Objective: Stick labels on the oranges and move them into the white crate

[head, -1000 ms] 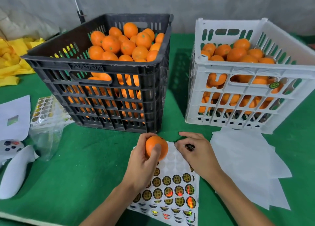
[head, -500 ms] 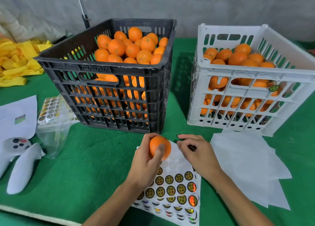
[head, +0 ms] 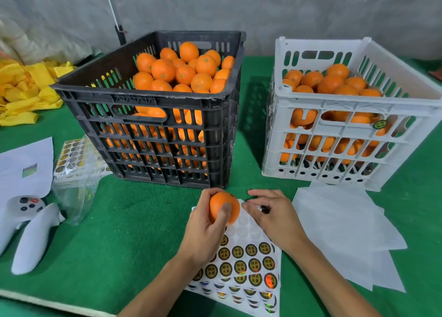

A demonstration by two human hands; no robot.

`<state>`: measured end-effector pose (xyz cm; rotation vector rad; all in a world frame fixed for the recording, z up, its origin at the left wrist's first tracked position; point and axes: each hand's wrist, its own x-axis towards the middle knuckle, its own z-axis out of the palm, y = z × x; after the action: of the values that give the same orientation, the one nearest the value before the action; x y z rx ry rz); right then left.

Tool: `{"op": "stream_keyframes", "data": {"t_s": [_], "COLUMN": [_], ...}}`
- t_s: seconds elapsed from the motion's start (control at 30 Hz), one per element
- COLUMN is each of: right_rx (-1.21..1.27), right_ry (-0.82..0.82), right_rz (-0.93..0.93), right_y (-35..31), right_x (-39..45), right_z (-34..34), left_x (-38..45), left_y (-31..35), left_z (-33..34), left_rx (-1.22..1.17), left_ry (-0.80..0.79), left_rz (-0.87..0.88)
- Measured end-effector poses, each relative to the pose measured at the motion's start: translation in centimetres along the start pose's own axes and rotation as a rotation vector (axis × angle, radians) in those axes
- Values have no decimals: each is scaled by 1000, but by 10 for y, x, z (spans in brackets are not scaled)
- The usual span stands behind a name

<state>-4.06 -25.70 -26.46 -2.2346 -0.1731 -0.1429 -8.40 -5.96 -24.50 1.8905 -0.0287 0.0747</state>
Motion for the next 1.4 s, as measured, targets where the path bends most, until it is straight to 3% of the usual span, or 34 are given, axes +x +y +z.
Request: {"op": "stream_keyframes", "data": {"t_s": [0.27,0.4,0.5,0.63,0.9,1.03,1.17,1.27,1.4], "right_rx": [72,250,195,144,203,202,377,131,-147], "right_ry": [73,243,356,235,-13,44,241,416,408], "right_rz": [50,61,-58,-254,-258,-251,-104,-127,-292], "right_y": [2,-2,-16,-48,-43,-46,-52,-41,-43], "right_x": [1,-4,-10,-24,-34,-34,-29,-27,-30], "right_z": [4,-4,-13,-1,-2,1,-8,-10,0], "left_x": [0,1,0,-1,-1,0,0,0,0], "left_y": [-1,-1,-1,0,1,3,2,1,-2], "left_z": [-1,-1,-1,-1,-2,-2,-3,-3,-2], "left_rx": [-2,-4,-1,17,-21,-6,18,25,64], "left_ry": [-17,-32,-53,-92,-101,-93,-83,-98,-109], "left_rz": [32,28,26,69,77,76,71,73,99]}}
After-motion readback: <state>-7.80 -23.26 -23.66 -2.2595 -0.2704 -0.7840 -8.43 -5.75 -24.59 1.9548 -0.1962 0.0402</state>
